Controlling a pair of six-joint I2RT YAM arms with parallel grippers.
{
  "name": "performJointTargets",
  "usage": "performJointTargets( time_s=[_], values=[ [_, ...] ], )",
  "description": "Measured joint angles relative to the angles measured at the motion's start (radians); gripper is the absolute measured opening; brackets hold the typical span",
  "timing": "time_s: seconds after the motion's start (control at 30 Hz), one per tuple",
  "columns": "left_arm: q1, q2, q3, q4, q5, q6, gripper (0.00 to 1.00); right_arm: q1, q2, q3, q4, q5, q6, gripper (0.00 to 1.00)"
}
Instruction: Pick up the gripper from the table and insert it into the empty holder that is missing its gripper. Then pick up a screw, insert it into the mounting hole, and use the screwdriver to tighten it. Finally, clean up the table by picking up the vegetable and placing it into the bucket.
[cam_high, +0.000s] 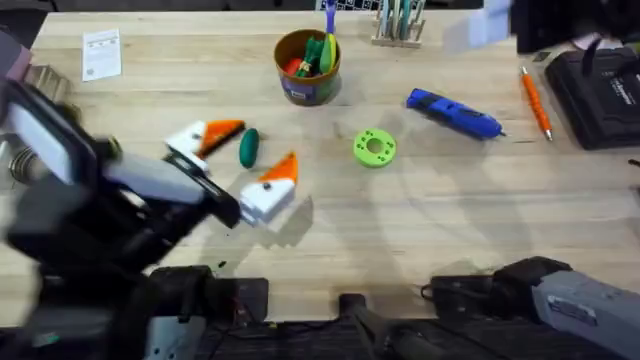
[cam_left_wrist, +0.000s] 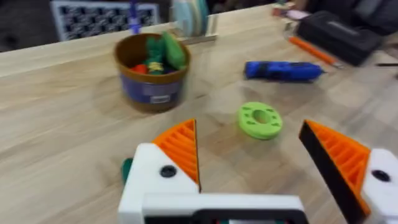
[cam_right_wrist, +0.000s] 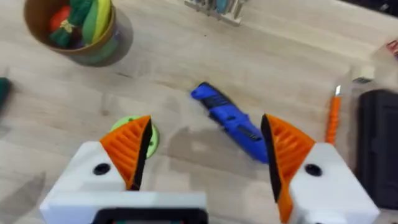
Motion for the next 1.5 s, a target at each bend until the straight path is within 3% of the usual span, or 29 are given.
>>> performJointTargets(
  time_s=[0.27,0.47,0.6,0.8,1.0,1.2,1.4,1.47,1.5],
  values=[
    [0.000,0.444,0.486,-0.371,-0.256,0.073,0.985,0.023,-0.272,-0.354,0.049,-0.018,0.112,0.977],
    [0.000,0.729,0.671,-0.437,-0.338,0.087,0.987,0.023,-0.462,-0.479,0.043,-0.018,0.163,0.978],
    [0.000,0.843,0.731,-0.481,-0.408,0.086,0.986,0.023,-0.530,-0.504,0.038,-0.018,0.178,0.978],
    [-0.008,1.043,0.788,-0.570,-0.539,0.047,0.987,0.023,-0.537,-0.512,0.001,-0.018,0.184,0.979],
    [-0.057,1.277,0.788,-0.531,-0.644,-0.015,0.985,0.023,-0.537,-0.513,0.002,-0.018,0.184,0.980],
    [-0.120,1.444,0.788,-0.465,-0.677,-0.029,0.985,0.023,-0.537,-0.513,0.002,-0.018,0.184,0.978],
    [-0.142,1.546,0.788,-0.443,-0.681,-0.031,0.988,0.023,-0.537,-0.513,0.002,-0.018,0.184,0.978],
    [-0.142,1.562,0.788,-0.444,-0.679,-0.035,0.916,0.023,-0.537,-0.513,0.002,-0.018,0.184,0.979],
    [-0.141,1.564,0.791,-0.445,-0.675,-0.041,0.538,0.023,-0.537,-0.513,0.002,-0.018,0.184,0.979]
  ],
)
